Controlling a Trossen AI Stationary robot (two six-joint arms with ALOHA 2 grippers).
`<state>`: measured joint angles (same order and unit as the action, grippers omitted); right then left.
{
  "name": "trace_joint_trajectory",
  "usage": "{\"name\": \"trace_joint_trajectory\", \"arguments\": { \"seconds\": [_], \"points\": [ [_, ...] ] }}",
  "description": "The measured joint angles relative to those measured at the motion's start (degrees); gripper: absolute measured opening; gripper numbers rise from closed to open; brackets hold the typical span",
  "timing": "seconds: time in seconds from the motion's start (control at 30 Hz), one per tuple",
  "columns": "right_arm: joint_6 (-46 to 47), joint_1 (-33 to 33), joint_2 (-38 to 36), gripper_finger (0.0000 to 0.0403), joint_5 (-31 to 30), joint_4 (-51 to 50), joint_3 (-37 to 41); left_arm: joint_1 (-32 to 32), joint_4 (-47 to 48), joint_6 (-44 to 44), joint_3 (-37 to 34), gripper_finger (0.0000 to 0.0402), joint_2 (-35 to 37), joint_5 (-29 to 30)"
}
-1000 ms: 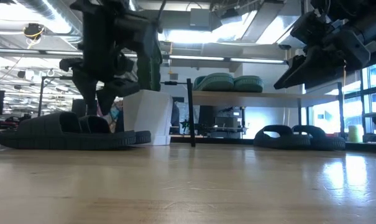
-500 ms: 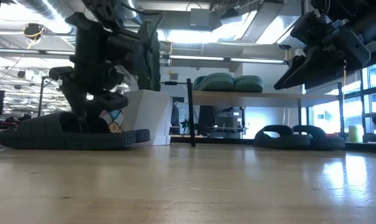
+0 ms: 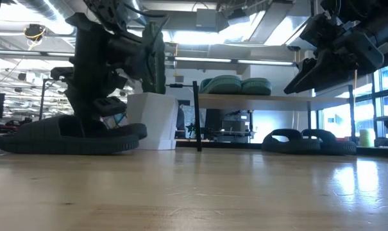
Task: Pick and place slides into the shelf
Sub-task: Put the black slipper under the shelf
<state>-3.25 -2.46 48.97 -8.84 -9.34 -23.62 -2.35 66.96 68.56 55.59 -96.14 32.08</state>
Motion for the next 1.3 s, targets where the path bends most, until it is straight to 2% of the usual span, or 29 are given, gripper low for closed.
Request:
{"name": "trace_joint_trajectory", "arguments": {
  "seconds": [0.2,0.37,0.57,0.67,0.83,0.97,1.13,1.23,1.3],
  "points": [
    [0.0,0.0,0.0,0.0227,0.0,0.0,0.0,0.2,6.1,-0.2,1.7,0.0007,0.0,1.5],
    [0.2,0.0,0.0,0.0227,0.0,0.1,0.0,1.3,13.5,-0.7,6.5,0.0006,0.1,1.1],
    [1.3,0.0,0.0,0.0227,0.0,0.1,0.0,4.2,18.3,-6.8,14.9,0.0005,0.1,1.7],
    [1.3,0.0,0.0,0.0227,0.0,0.1,0.0,6.1,17.3,-11.7,19.6,0.0003,0.1,2.5],
    [1.4,0.0,0.0,0.0227,0.0,0.1,0.0,10.9,9.7,-23.8,25.8,0.0003,0.2,2.4],
    [1.6,0.0,0.0,0.0227,1.0,0.1,0.0,13.8,-0.5,-34.7,27.1,0.0003,0.2,-1.5],
    [4.3,0.0,0.0,0.0227,12.0,0.1,0.0,16.4,-15.2,-47.2,26.4,0.0002,-1.0,-5.3],
    [8.0,0.0,0.0,0.0227,19.2,0.0,-0.1,16.9,-21.1,-54.3,26.3,0.0002,-3.2,-4.3],
    [10.3,0.0,0.0,0.0227,21.9,-0.2,-0.1,17.1,-25.6,-59.0,26.3,0.0002,-5.3,-2.0]
  ]
}}
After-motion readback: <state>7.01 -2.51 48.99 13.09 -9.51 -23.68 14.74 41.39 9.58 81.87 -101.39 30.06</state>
